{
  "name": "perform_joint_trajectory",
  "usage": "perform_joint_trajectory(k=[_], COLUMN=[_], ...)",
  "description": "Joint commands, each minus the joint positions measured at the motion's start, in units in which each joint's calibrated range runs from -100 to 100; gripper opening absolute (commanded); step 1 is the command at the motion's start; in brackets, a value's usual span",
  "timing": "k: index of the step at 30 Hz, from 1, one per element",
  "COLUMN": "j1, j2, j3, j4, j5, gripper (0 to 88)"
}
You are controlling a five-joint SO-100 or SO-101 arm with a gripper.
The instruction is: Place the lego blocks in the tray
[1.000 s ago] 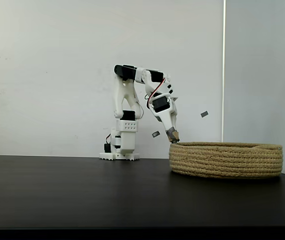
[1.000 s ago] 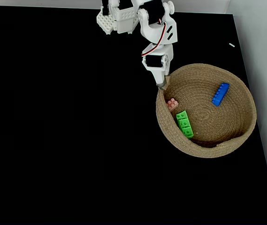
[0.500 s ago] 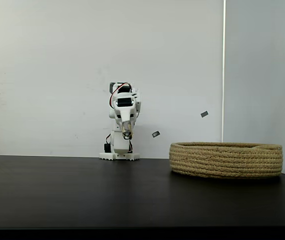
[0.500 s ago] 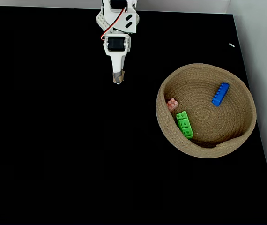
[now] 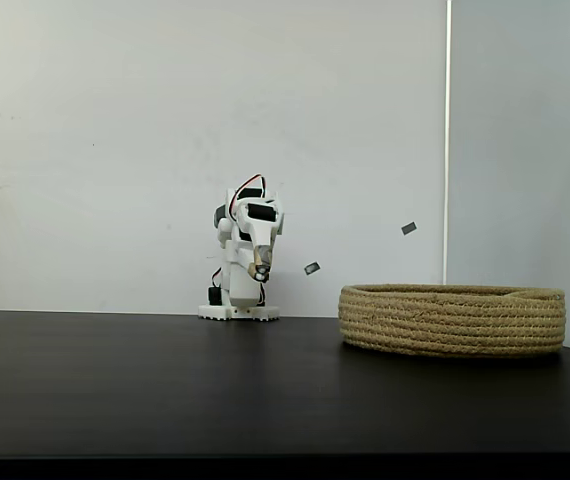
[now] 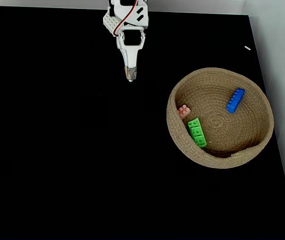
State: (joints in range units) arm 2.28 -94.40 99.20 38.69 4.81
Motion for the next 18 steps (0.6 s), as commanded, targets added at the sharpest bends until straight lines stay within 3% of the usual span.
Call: perform_joint_trajectory(k=[1,9,14,16,18], j1=[-2.77,-1.04,-1.04,-0.96,-0.55], j2=[-4.48,-4.48,-4.48,-4.48,-4.48], j3=[0.8,0.8,0.8,0.8,0.8], j4=[8.08,8.16,8.16,8.16,8.16], j5=[0.34,-2.98,-3.91,-4.98,-5.32], gripper=[0.2,0.3,4.1,11.7,10.0])
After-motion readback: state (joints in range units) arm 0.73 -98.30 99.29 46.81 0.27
